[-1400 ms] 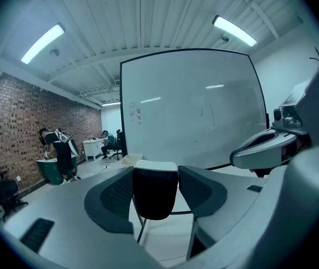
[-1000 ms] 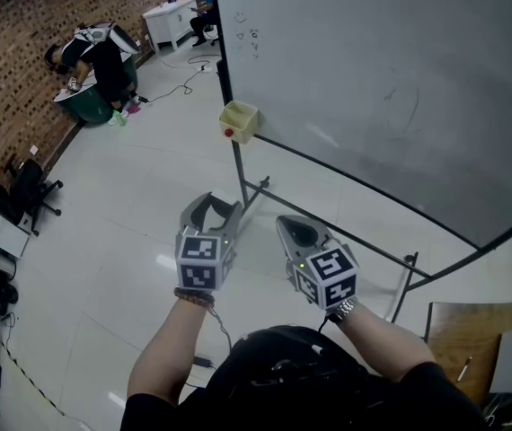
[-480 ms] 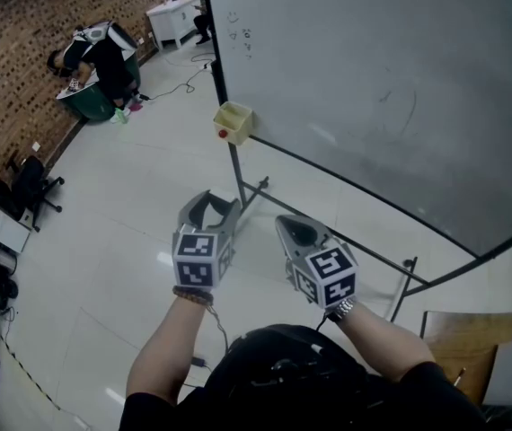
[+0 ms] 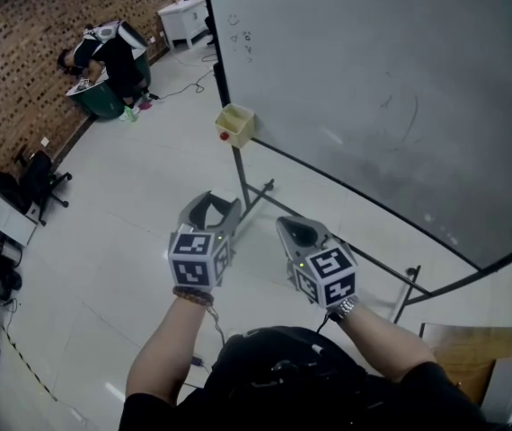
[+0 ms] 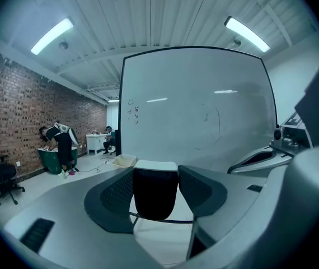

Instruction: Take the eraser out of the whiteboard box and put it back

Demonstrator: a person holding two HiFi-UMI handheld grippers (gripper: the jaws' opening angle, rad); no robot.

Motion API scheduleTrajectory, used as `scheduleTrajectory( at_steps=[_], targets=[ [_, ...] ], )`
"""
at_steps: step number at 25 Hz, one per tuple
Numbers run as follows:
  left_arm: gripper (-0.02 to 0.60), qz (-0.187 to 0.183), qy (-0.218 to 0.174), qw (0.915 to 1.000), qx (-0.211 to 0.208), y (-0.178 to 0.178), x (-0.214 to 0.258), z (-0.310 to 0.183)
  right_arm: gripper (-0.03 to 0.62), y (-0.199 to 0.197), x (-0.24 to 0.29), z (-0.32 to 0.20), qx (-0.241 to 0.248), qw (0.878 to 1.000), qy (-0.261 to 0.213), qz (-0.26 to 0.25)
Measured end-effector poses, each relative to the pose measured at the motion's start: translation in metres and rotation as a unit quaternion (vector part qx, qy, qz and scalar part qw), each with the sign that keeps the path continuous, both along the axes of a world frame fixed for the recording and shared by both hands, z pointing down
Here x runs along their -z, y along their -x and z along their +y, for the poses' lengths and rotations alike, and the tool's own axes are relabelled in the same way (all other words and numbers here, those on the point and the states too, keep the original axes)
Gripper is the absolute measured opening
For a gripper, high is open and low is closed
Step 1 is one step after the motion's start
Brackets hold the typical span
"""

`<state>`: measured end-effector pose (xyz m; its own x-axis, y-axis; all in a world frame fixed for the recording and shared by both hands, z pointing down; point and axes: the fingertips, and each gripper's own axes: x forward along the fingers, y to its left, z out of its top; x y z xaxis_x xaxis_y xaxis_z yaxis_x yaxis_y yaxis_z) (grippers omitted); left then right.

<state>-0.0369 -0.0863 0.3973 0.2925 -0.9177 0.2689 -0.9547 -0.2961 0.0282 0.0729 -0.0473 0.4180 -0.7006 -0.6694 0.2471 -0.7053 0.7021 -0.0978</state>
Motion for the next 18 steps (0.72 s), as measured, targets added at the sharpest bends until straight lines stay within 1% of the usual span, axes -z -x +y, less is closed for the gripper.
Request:
scheduleTrajectory(
  at_steps=[3, 8, 11, 18],
  targets=[
    [0.235, 0.004, 0.001, 1.0000, 0.003, 0.002, 0.001, -0.004, 0.024, 0.004, -0.002, -0.003, 0.008, 1.000, 0.002, 0.001],
    [0.235, 0.020, 0.006, 0.9998, 0.000, 0.008, -0.001, -0.016, 0.069, 0.016, -0.007, -0.014, 0.017, 1.000, 0.007, 0.008],
    [0.235, 0.033, 0.009, 0.9994, -0.005, 0.013, -0.002, -0.029, 0.080, 0.025, -0.010, -0.025, 0.020, 1.000, 0.008, 0.013],
    [0.235, 0.063, 0.020, 0.9975, -0.024, 0.036, -0.010, -0.066, 0.130, 0.065, -0.018, -0.056, 0.043, 0.999, 0.014, 0.030]
  ],
)
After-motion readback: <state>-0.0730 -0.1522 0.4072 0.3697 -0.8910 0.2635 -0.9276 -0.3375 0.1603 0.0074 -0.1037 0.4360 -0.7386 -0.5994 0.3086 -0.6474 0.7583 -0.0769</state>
